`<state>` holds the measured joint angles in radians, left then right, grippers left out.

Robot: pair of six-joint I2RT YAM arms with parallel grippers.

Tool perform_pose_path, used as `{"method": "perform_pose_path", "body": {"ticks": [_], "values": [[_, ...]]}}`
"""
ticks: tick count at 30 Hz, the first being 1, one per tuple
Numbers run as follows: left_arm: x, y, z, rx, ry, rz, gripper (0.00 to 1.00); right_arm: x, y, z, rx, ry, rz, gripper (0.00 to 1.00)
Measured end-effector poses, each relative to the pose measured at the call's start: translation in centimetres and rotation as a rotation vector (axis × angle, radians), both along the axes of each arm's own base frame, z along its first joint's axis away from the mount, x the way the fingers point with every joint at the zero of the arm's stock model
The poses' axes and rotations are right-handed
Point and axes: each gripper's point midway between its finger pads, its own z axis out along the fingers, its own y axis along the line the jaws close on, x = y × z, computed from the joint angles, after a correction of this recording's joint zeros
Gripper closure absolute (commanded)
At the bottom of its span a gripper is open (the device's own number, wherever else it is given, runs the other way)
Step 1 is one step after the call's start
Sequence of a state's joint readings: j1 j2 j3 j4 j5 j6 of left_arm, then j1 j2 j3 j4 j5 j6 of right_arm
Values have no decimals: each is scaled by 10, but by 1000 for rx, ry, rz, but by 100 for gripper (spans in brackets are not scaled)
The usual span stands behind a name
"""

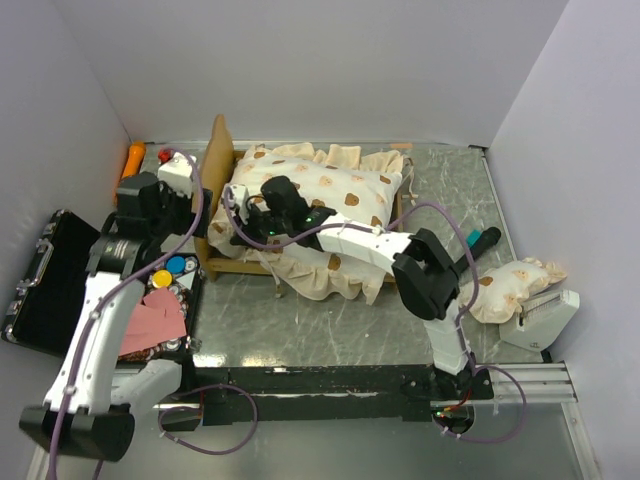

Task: Set up the pet bed

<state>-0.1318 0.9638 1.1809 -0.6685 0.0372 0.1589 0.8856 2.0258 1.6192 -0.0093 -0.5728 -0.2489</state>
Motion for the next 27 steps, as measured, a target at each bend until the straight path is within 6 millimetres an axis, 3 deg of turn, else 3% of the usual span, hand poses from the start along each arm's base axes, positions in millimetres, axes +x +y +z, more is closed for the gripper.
{"method": "perform_pose_path", "body": {"ticks": [5,8,11,17,24,27], "values": [[23,22,-44,57,85,133,11,11,10,-37,-82,23,-29,100],[28,26,-60,69,116,154,16,17,11,-64,-151,49,-36,100],[35,28,-58,61,93,160,21,21,14,-76,-193,74,-36,100],[45,13,-57,-7,70,94,30,14,6,-76,-261,102,18,100],[50,-12,-74,-92,121,0,69,-9,-15,-95,-328,111,172,100],[51,-14,-75,-106,117,-12,95,-10,-18,-96,-347,114,182,100]]}}
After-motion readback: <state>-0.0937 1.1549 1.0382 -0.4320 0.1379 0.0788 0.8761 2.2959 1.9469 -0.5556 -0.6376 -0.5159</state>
